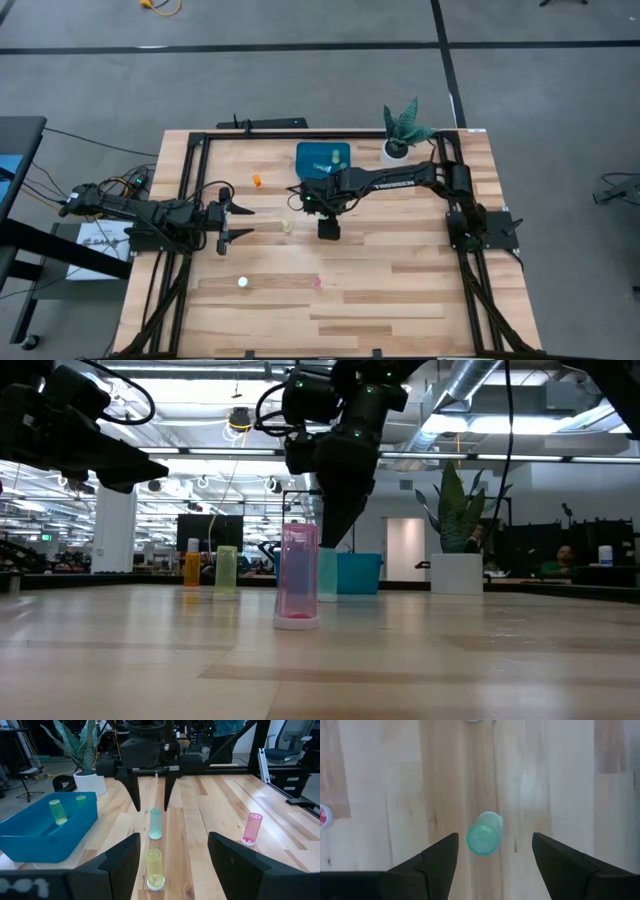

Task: Pick and place pill bottles into a basket
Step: Put the blue pill bottle into the blue bin

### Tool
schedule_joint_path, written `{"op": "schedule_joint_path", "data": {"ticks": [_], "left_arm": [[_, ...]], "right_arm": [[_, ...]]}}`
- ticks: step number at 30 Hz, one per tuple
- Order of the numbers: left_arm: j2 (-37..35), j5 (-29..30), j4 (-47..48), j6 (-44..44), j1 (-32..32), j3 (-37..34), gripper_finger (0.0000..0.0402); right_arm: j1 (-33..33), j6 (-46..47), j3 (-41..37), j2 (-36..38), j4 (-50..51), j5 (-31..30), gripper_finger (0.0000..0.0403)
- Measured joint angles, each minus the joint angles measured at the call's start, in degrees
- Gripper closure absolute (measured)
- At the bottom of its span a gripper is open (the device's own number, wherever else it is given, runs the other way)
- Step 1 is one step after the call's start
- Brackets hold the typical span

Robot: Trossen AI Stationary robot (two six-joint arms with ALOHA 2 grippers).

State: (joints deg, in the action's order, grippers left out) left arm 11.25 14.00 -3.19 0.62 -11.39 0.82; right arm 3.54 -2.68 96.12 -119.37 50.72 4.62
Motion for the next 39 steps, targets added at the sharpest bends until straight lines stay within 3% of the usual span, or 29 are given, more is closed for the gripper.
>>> {"op": "schedule_joint_path", "data": {"ticks": [14, 24, 28, 36, 39], "left_arm": [[0.0, 0.07, -0.1, 0.02, 0.01, 0.0, 0.0178], [0.0, 0.16, -0.07, 0.0, 0.01, 0.0, 0.0178], [0.01, 0.12, 0.04, 0.02, 0.01, 0.0, 0.0178], [0.0, 0.09, 0.1, 0.02, 0.01, 0.0, 0.0178], [0.0, 0.09, 0.12, 0.0, 0.01, 0.0, 0.0178]], "right_arm": [[-0.08, -0.75, 0.01, -0.16, -0.57, 1.24, 0.0154], [0.13, 0.23, 0.66, -5.68, -1.37, 1.79, 0.0158], [0.77, 0.21, 0.87, -5.6, -0.52, 1.5, 0.0195], [2.49, -2.86, 7.33, -5.55, 6.04, 1.78, 0.0324], [3.43, -6.36, 13.59, -5.55, 10.46, 2.1, 0.0327]]}}
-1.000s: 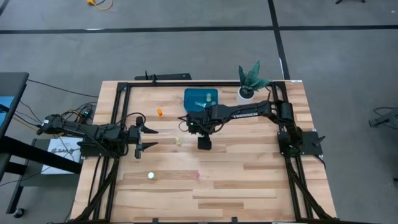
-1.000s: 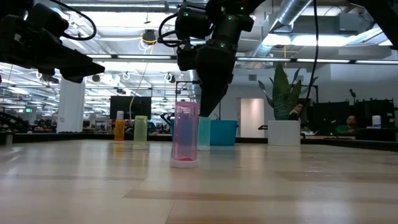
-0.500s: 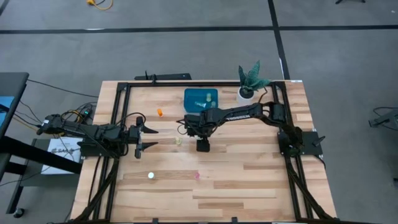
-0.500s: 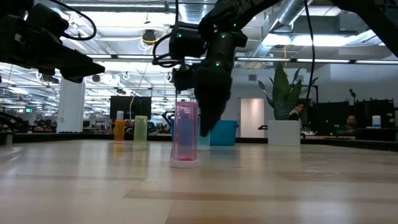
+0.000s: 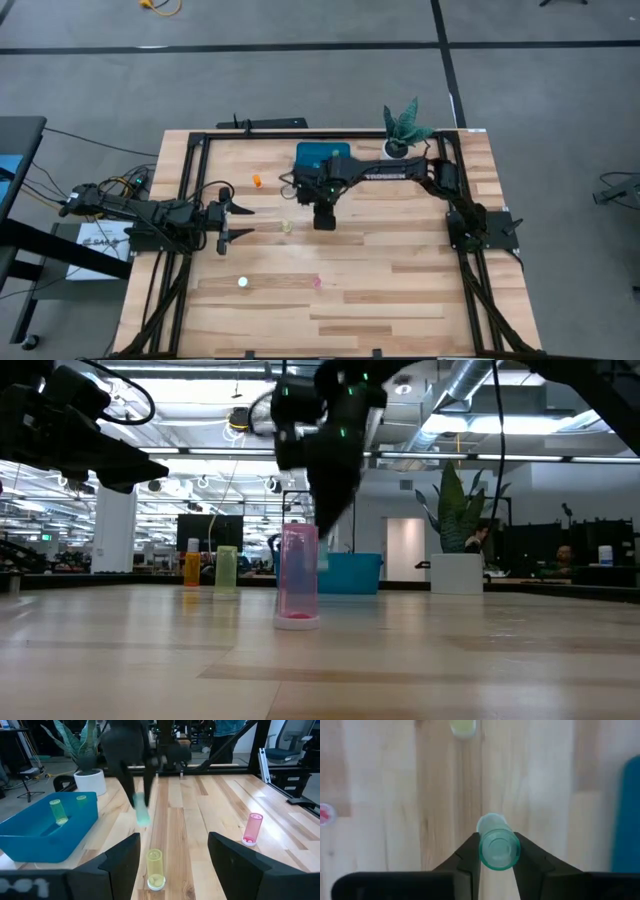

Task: Pick and place pill bottles into a basket
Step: Put the blue pill bottle into the blue bin

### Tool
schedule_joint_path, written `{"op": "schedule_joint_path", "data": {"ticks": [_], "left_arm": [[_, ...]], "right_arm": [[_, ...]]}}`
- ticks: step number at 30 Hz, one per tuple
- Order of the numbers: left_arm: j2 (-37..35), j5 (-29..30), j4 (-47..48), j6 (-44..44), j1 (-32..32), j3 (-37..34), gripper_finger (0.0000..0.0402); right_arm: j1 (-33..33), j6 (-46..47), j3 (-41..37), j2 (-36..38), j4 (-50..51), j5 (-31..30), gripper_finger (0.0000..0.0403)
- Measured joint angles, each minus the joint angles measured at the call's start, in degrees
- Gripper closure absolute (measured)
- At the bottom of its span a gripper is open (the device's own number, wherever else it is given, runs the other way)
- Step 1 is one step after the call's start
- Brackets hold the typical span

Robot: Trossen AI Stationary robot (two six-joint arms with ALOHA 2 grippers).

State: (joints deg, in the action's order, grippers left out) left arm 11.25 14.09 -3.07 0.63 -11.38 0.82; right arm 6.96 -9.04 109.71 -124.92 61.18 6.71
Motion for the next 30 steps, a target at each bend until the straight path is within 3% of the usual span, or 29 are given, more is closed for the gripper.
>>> {"op": "schedule_joint_path", "data": {"ticks": [4, 10, 20, 30], "left_arm": [[0.0, 0.0, 0.02, 0.01, -0.01, 0.0, 0.0178], [-0.01, 0.0, 0.07, 0.02, 0.0, 0.0, 0.0178], [-0.01, 0.0, 0.09, 0.01, -0.02, 0.0, 0.0178], [-0.02, -0.02, 0.11, 0.01, 0.0, 0.0, 0.0178]], "right_arm": [[2.42, -3.25, 9.44, 0.04, 4.78, 0.67, 0.0325], [9.8, -3.43, 18.94, 0.21, 4.36, 0.81, 0.0313], [19.7, -2.97, 19.52, -2.35, 3.33, 0.87, 0.0316], [20.7, -3.47, 19.44, -9.57, 4.32, 4.42, 0.0316]]}}
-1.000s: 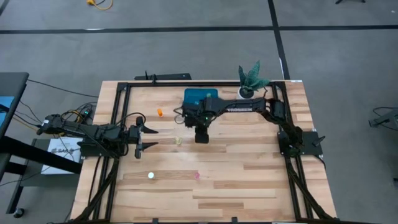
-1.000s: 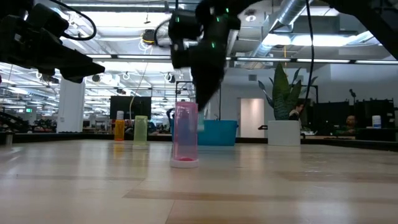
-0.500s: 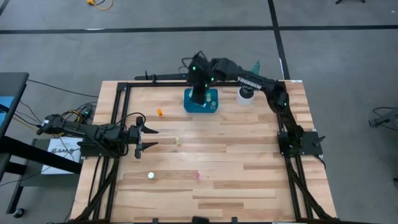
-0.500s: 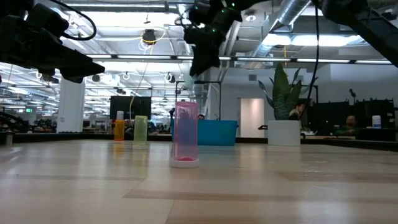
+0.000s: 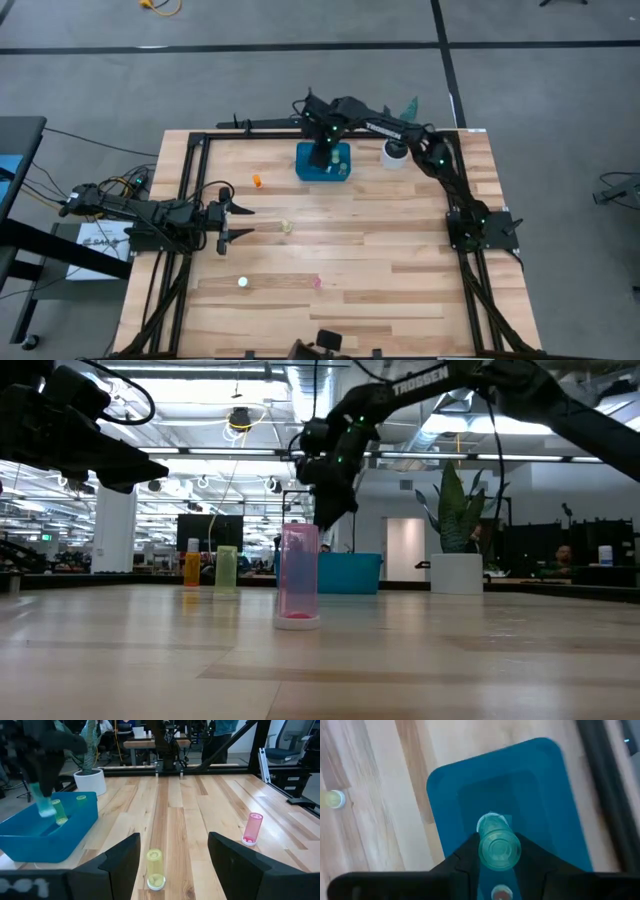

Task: Pick and place pill bottles into a basket
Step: Put the blue pill bottle into the blue bin, then put the pink pill bottle into the blue bin

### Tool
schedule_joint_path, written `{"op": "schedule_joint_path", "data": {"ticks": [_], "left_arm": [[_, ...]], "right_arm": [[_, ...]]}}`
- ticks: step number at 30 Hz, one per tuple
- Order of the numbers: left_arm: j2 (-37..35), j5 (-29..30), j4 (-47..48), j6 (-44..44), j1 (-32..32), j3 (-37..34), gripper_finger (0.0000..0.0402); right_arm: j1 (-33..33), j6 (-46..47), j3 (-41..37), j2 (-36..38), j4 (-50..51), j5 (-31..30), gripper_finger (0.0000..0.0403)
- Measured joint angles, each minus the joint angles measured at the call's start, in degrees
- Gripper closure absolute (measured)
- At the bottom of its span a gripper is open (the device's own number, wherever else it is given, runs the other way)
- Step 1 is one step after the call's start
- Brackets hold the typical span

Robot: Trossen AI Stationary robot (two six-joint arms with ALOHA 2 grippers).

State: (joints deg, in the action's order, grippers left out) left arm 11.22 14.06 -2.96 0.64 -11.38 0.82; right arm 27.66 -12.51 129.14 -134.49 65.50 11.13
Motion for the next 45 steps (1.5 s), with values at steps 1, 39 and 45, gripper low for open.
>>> {"op": "schedule_joint_path", "data": {"ticks": [1, 39, 45], "left_arm": [[0.0, 0.0, 0.0, 0.0, 0.0, 0.0, 0.0178], [0.01, 0.0, 0.01, 0.01, 0.0, 0.0, 0.0178], [0.0, 0.0, 0.02, -0.01, -0.02, 0.0, 0.0178]], "right_arm": [[0.03, 0.0, 0.02, -0.68, -0.07, 0.59, 0.0316], [6.14, 0.02, 0.02, -4.02, -0.98, 2.5, 0.0246], [5.45, 2.0, 4.6, -3.97, 4.0, 5.11, 0.025]]}}
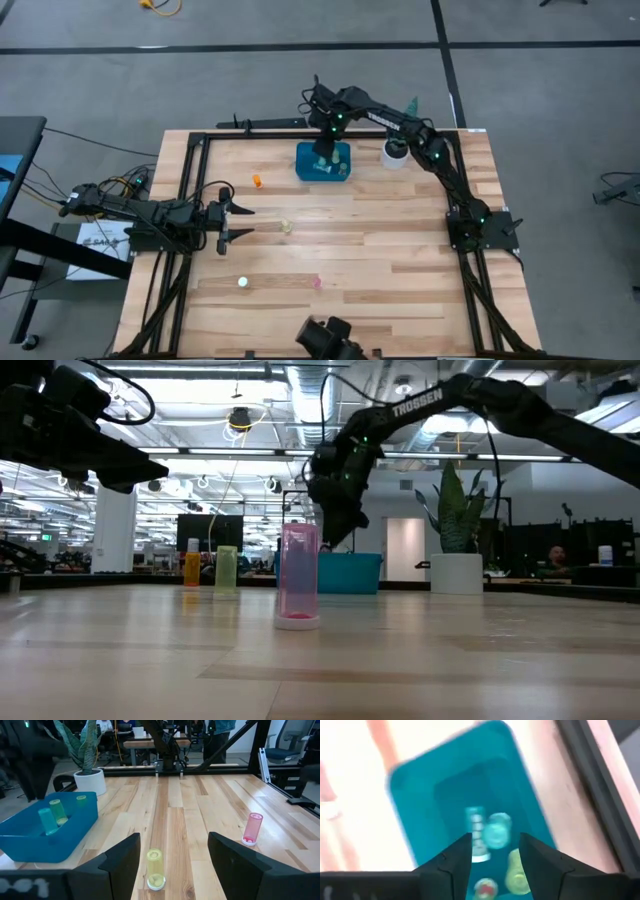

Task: Pick and place pill bottles into a basket
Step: Put the pink pill bottle into the blue bin

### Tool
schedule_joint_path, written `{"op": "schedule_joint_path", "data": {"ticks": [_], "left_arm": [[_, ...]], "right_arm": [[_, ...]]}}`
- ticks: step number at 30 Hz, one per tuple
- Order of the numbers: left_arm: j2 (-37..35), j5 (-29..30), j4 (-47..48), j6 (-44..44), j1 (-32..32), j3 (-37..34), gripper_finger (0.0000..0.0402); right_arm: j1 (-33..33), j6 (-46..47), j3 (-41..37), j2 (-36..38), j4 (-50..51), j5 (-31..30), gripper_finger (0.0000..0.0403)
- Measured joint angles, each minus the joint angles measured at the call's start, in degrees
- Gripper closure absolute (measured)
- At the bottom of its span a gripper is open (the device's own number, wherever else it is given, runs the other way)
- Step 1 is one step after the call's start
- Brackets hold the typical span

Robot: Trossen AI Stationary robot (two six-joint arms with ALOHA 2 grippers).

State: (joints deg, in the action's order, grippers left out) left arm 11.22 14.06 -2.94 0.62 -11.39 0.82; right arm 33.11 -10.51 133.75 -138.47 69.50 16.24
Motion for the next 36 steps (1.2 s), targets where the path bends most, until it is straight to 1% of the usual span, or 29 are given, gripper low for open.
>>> {"op": "schedule_joint_path", "data": {"ticks": [2, 4, 9, 14, 18, 22, 25, 30, 31, 33, 36], "left_arm": [[0.02, 0.01, -0.01, 0.0, 0.01, 0.0, 0.0178], [0.02, 0.02, -0.02, 0.02, 0.0, 0.0, 0.0178], [0.02, 0.02, -0.02, 0.02, 0.02, 0.0, 0.0178], [0.02, 0.02, 0.0, 0.02, 0.02, 0.0, 0.0178], [0.0, 0.02, 0.0, 0.0, 0.02, 0.0, 0.0178], [0.0, 0.02, -0.01, 0.01, 0.0, 0.0, 0.0178], [0.01, 0.02, -0.02, 0.01, 0.0, 0.0, 0.0178], [0.02, 0.0, -0.09, 0.02, 0.01, 0.0, 0.0178], [0.02, 0.03, -0.23, 0.02, 0.02, 0.0, 0.0178], [0.06, 0.04, -0.15, 0.0, 0.0, -0.02, 0.0178], [0.28, 0.11, -0.28, 0.02, 0.0, -0.02, 0.0178]], "right_arm": [[-0.8, 0.12, 1.27, 0.85, 1.54, 0.92, 0.0249], [-1.68, 0.38, -0.08, 3.63, 1.72, 2.13, 0.0247], [-5.85, 0.16, 0.5, 12.33, 2.05, 2.35, 0.024], [-13.97, 1.38, 0.51, 21.25, 3.53, 1.41, 0.0229], [-22.77, 5.32, 0.53, 25.07, 4.16, -2.23, 0.0214], [-32.05, 9.75, 0.52, 25.07, 5.24, -6.93, 0.0193], [-37.64, 13.16, 0.53, 23.41, 6.92, -9.02, 0.0173], [-43.45, 17.85, -0.1, 19.86, 7.02, -11.04, 0.0147], [-44.45, 18.21, -0.25, 19.11, 8.7, -11.78, 0.0144], [-46.38, 18.5, -0.04, 16.75, 7.92, -12.05, 0.0142], [-49.02, 18.16, -0.19, 13.09, 9.51, -11.82, 0.0141]]}}
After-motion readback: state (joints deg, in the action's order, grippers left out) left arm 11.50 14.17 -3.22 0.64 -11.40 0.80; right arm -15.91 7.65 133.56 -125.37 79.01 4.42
